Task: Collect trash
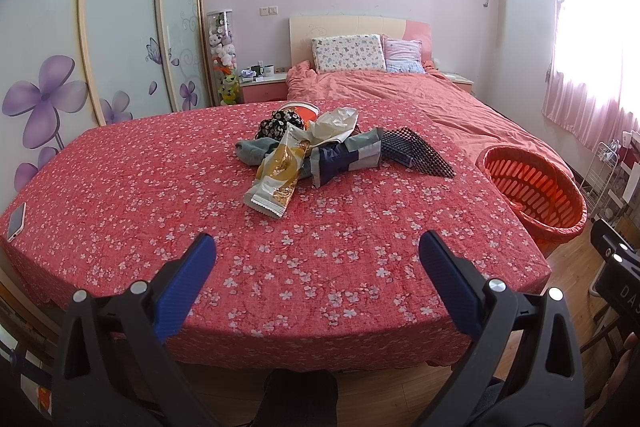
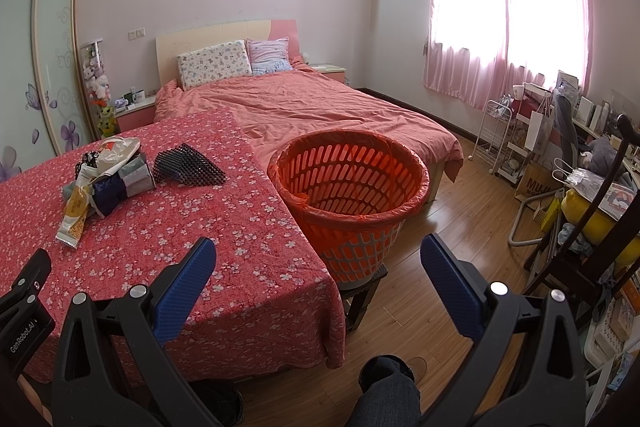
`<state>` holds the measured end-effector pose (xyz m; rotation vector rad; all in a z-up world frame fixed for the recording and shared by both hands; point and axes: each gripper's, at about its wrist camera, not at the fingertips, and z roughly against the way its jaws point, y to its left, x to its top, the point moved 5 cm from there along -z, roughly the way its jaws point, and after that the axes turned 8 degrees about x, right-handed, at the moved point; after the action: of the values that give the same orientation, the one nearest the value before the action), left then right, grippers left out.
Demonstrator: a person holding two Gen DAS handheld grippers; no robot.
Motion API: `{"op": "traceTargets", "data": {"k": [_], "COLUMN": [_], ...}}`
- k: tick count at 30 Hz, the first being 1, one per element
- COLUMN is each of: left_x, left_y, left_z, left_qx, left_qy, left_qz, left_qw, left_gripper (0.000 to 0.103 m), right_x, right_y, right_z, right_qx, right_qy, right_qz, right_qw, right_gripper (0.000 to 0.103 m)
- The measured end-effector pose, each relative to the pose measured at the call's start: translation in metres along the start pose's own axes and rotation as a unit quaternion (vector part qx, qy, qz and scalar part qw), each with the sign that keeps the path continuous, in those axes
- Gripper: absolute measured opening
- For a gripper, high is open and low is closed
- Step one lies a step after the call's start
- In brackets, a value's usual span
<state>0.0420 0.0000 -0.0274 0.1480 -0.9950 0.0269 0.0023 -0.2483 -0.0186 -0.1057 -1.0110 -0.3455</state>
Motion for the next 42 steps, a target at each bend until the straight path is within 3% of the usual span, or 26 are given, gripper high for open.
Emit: {"op": "traceTargets", "data": {"k": [21, 27, 37, 42], "left_x": [-0.004, -0.003, 0.024, 0.041], "left_y": [0.001, 0.005, 0.053, 0.063], "left_z": [0.000, -0.018, -0.070, -0.109], "left_qx": [0.000, 0.002, 0.047, 0.033], "left_qy": [0.005, 0.018, 0.026, 0.040], "left_qz": [0.002, 0.009, 0.042, 0.042], "left_qw": [1.0000, 0.9998, 0.9976, 0.9978], "left_gripper": [0.099, 0.099, 0.099, 0.098], "right_x": [-0.002, 0.000, 0.026, 0.041], "right_y": [0.001, 0.005, 0.039, 0.058], "right_z": [0.000, -0.008, -0.055, -0.093], "right_qx": [0.000, 0.000, 0.085, 0.120], "right_qy": [0.002, -0.007, 0.004, 0.035], "right_qz": [0.000, 0.007, 0.056, 0.060], "right_qw": [1.000, 1.000, 0.995, 0.990], "right_gripper": [0.101, 0.101, 0.101, 0.098]}}
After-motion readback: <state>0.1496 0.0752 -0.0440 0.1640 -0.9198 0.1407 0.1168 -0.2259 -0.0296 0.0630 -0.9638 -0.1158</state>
